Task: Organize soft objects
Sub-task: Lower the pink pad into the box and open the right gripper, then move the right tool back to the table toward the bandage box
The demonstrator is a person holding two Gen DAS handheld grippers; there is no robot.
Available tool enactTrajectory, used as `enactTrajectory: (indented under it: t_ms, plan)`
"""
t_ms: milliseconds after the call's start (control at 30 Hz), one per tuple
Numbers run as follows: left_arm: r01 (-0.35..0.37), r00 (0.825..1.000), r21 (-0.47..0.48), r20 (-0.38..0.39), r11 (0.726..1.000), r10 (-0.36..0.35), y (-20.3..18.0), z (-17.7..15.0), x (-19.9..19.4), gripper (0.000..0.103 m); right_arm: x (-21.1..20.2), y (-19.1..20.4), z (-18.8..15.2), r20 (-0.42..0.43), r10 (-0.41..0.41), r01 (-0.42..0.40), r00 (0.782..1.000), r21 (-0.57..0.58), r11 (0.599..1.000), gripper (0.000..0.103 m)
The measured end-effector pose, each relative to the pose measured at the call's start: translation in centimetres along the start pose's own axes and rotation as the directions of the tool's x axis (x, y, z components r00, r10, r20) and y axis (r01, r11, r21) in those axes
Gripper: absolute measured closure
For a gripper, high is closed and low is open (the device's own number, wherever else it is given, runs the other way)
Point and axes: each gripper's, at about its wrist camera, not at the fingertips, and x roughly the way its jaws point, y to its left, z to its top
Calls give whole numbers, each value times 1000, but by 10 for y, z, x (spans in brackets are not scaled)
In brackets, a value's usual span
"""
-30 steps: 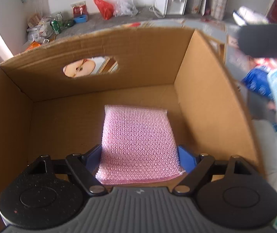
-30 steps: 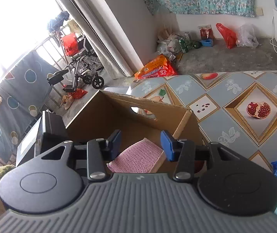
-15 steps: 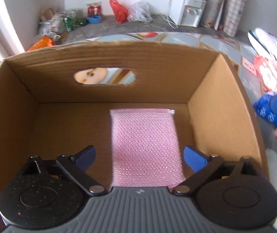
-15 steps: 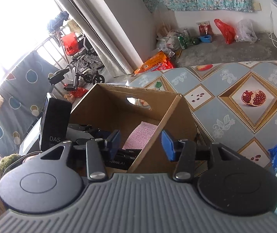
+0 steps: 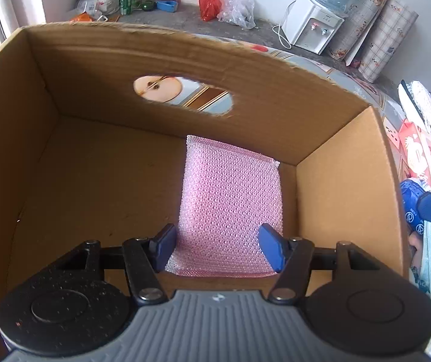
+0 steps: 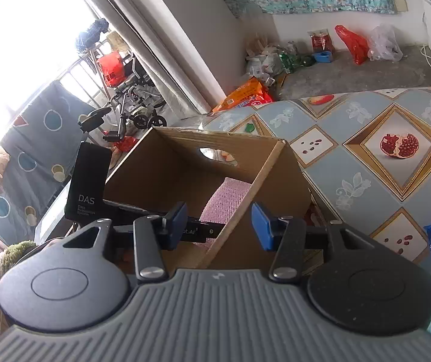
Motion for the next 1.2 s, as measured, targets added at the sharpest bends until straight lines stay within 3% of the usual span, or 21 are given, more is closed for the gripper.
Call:
enactTrajectory:
  t_ms: [200, 333, 467, 667, 867, 1033, 1100, 1200]
  plan:
    - [35, 999, 53, 22, 998, -36, -16, -1, 7, 40, -3, -4, -2, -2, -12, 12, 1000, 4, 1000, 56]
    - [-8, 999, 86, 48, 996, 4, -24, -3, -2, 29, -12, -6, -4, 12, -19, 19, 1000, 15, 1000, 55]
    - [5, 996, 39, 92, 999, -8, -17, -7, -19, 10, -30, -6, -9, 39, -29, 28, 999, 26, 999, 53]
    - [6, 982, 1, 190, 1000, -6, -15, -18, -62, 10, -72, -1, -23, 95, -51, 48, 994, 27, 998, 51]
    - [49, 938, 45, 340, 998, -62, -32, -44, -124, 10, -135, 3, -50, 182, -94, 85, 979, 59, 995, 47]
    - [63, 865, 134, 487, 989, -121, -55, -84, -185, 7, -205, 8, -92, 278, -140, 121, 950, 83, 989, 42]
    - [87, 846, 183, 506, 979, -170, -66, -99, -204, 4, -235, 8, -113, 316, -166, 143, 934, 94, 985, 40]
    - [150, 831, 256, 491, 955, -262, -86, -123, -225, 4, -272, 6, -142, 359, -205, 175, 911, 114, 978, 36]
